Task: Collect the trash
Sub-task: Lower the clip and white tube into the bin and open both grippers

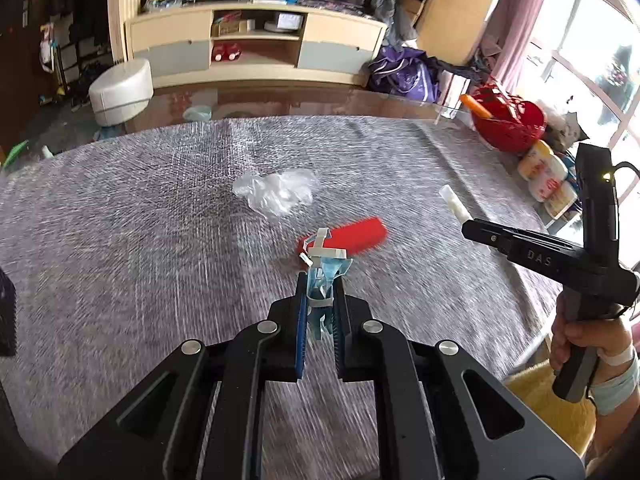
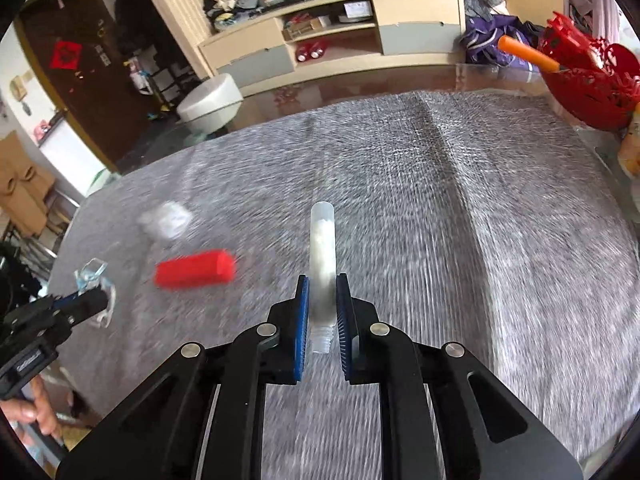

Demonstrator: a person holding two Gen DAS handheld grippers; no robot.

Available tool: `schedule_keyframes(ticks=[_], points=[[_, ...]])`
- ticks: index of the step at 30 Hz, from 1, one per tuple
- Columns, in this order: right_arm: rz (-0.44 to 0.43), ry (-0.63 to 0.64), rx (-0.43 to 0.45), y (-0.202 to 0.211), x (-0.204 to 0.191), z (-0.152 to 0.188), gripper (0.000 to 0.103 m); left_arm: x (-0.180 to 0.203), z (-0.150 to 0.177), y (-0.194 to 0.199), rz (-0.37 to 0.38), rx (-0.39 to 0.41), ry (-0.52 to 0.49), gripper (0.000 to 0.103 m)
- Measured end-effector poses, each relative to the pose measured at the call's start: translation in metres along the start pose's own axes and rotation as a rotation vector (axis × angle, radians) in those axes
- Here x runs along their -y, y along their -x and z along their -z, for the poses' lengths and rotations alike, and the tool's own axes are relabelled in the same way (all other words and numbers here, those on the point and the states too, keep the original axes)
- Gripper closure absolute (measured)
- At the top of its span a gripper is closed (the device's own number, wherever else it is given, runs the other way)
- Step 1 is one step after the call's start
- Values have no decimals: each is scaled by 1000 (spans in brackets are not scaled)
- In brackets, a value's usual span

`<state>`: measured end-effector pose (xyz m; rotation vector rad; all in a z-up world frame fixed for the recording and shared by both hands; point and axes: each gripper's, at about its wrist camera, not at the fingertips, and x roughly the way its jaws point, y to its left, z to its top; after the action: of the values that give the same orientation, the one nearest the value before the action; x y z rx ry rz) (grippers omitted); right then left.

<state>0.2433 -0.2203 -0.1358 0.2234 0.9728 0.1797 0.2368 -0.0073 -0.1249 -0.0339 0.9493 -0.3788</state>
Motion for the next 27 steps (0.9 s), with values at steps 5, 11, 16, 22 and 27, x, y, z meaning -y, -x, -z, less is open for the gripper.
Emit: schedule_keyframes(ticks=[5,11,16,22,27], points=[[-36,50,7,38,-18,29,88,16,25,31,7,19,-13,94],[-71,80,-5,72,-30,71,88,35,71,61,40,13,-1,93],[-83,89,-15,90,-35,102,88,47,107,72,55,-15,-1,93],[-88,102,-51,93,-36,142,88,58,150,69,67,-67,7,93],[-87,88,-87,88,-33,173,88,68,189,54,76,-127,15,93]])
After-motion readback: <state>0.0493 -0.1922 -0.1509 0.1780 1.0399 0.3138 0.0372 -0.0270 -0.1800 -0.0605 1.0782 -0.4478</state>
